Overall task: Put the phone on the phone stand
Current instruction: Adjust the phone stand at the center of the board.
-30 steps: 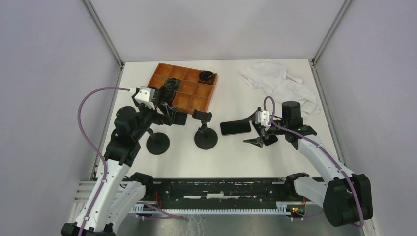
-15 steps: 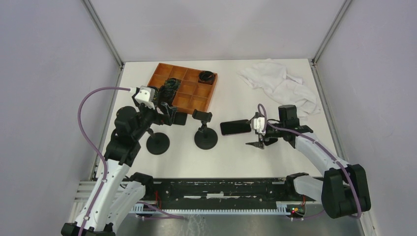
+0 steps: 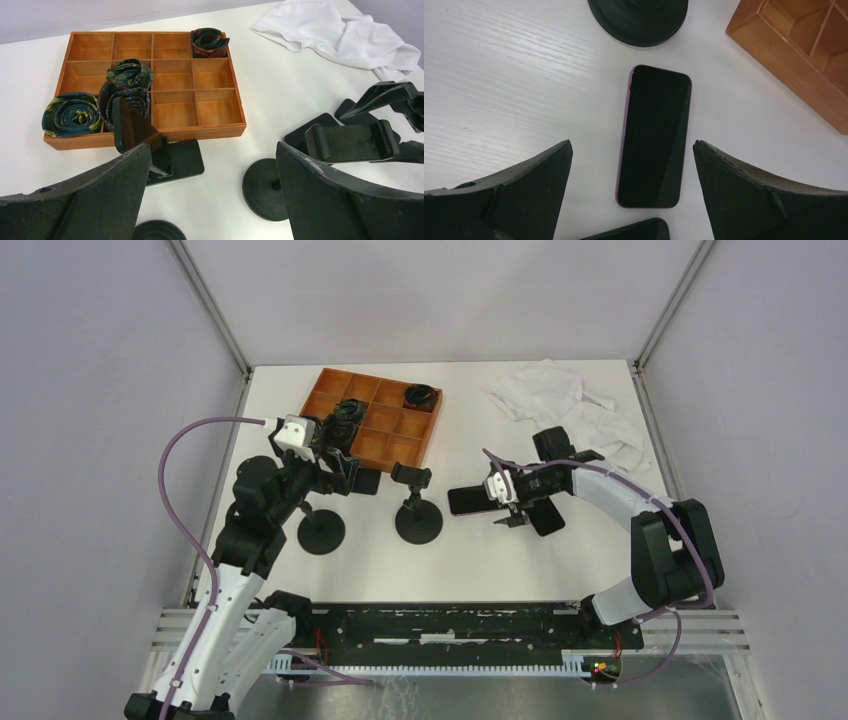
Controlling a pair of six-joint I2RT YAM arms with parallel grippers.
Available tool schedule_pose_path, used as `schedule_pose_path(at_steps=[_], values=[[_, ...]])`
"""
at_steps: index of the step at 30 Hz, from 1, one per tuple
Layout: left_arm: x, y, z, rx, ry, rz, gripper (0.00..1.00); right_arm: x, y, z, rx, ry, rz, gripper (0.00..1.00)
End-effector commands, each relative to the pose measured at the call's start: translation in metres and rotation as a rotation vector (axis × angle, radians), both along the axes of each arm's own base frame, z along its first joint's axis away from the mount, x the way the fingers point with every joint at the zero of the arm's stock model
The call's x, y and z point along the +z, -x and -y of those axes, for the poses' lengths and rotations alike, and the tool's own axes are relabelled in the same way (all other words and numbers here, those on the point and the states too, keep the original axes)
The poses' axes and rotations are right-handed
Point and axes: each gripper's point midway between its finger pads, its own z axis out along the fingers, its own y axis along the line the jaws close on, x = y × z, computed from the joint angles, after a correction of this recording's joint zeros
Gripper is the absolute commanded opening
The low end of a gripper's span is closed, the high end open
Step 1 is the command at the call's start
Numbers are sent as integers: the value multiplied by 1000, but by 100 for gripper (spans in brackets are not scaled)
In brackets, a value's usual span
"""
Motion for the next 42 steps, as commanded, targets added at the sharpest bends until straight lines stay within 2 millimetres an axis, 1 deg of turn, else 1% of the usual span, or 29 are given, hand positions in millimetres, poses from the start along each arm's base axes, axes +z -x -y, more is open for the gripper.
schedule_pose_path(at_steps=[1, 5, 8, 13, 15, 20, 23, 25, 27, 31, 34, 37, 39, 42], values=[[5, -3, -3, 4, -37, 38, 100, 3, -9, -7, 35, 41, -10, 98], [5, -3, -2, 0, -36, 40, 100, 0, -27, -10, -28, 58, -21, 98], [6, -2, -1, -8, -33, 41, 100, -5, -33, -11, -73, 65, -56, 98], [7, 0, 5, -32, -6, 46, 100, -14, -23, -6, -110, 67, -93, 98], [11, 0, 6, -32, 17, 54, 100, -14, -17, -5, -120, 60, -104, 98], [23, 2, -5, 73, 120, 79, 100, -2, -12, 1, -157, 7, -114, 98], [33, 9, -4, 87, 209, 59, 100, 5, -10, 4, -175, -20, -94, 98], [42, 16, 3, 57, 257, 25, 100, 9, -9, 6, -183, -30, -73, 98], [49, 25, 14, -3, 291, -23, 100, 12, -8, 7, -197, -46, -62, 98], [53, 40, 39, -121, 391, -144, 96, 21, -1, 4, -191, -87, -49, 98], [55, 49, 52, -179, 476, -221, 90, 25, 2, 5, -188, -100, -33, 98], [58, 54, 56, -190, 521, -268, 86, 26, 5, 6, -188, -103, -22, 98], [56, 55, 53, -160, 522, -302, 82, 26, 7, 7, -187, -107, -16, 98], [49, 56, 48, -113, 500, -337, 81, 26, 8, 8, -187, -111, -13, 98]])
